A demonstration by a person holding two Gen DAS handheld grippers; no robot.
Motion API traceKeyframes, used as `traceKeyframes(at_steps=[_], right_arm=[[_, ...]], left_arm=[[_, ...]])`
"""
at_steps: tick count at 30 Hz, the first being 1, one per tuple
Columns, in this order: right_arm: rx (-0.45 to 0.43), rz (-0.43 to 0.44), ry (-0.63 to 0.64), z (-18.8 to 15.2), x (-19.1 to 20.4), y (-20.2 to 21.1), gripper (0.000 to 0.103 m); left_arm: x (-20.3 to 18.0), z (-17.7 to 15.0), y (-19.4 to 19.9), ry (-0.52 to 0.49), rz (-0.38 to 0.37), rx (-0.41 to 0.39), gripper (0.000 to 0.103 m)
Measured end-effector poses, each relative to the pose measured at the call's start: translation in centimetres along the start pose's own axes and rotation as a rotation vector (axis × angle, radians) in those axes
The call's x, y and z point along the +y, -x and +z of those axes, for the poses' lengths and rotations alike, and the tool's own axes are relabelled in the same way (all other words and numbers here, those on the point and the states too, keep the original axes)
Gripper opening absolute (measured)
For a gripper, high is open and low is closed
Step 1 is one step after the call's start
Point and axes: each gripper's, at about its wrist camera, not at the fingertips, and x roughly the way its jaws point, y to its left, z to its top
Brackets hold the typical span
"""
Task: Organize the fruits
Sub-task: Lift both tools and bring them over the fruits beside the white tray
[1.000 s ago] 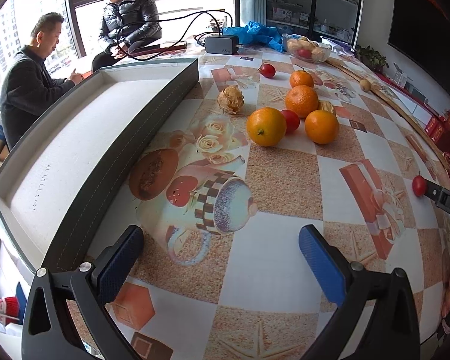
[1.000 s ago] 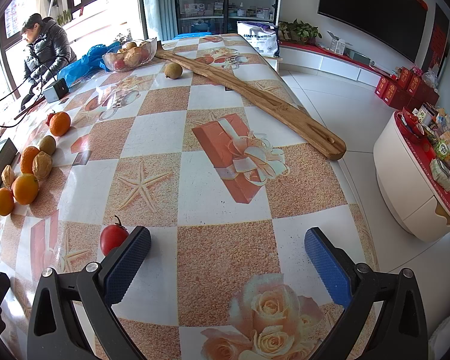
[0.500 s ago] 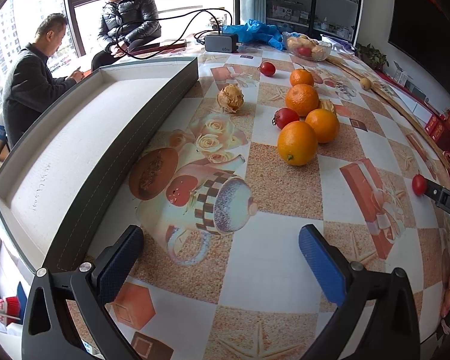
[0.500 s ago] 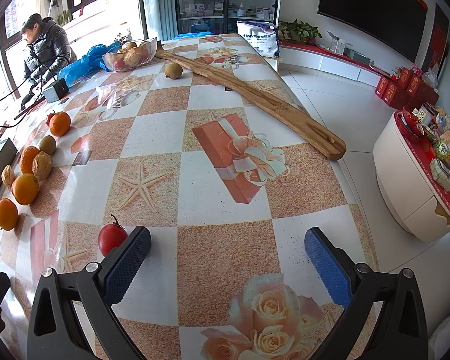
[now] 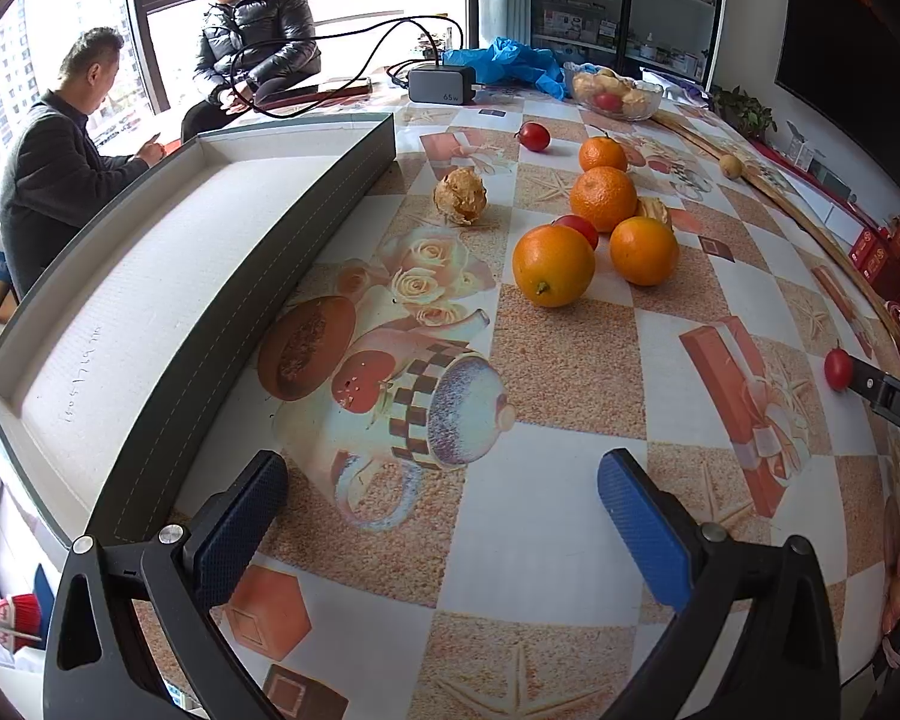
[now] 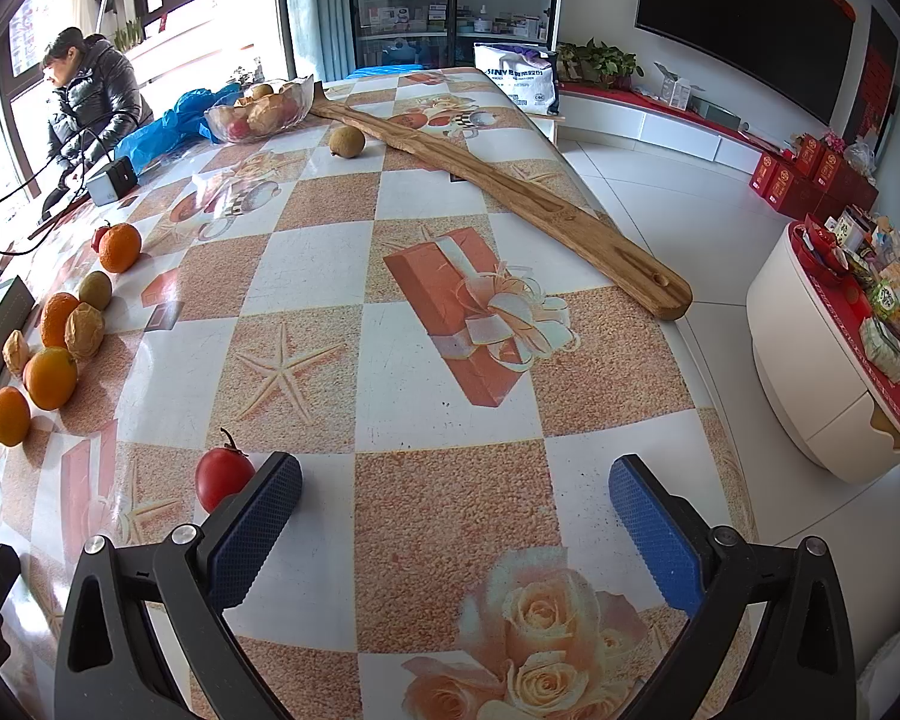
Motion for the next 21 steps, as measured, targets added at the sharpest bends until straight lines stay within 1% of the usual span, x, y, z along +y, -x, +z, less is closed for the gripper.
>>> traceKeyframes(at_steps=[10, 21], right_arm=[[0.000, 0.000, 0.000, 0.01, 0.02, -0.01, 0.103], [0.000, 0.000, 0.000, 0.01, 0.02, -0.01, 0.103]], left_arm=[[0.16, -0.35, 0.13, -0.019, -0.017, -0.017, 0.103], [0.22, -0.26, 0.13, -0.033, -0.027, -0.019, 0.103]])
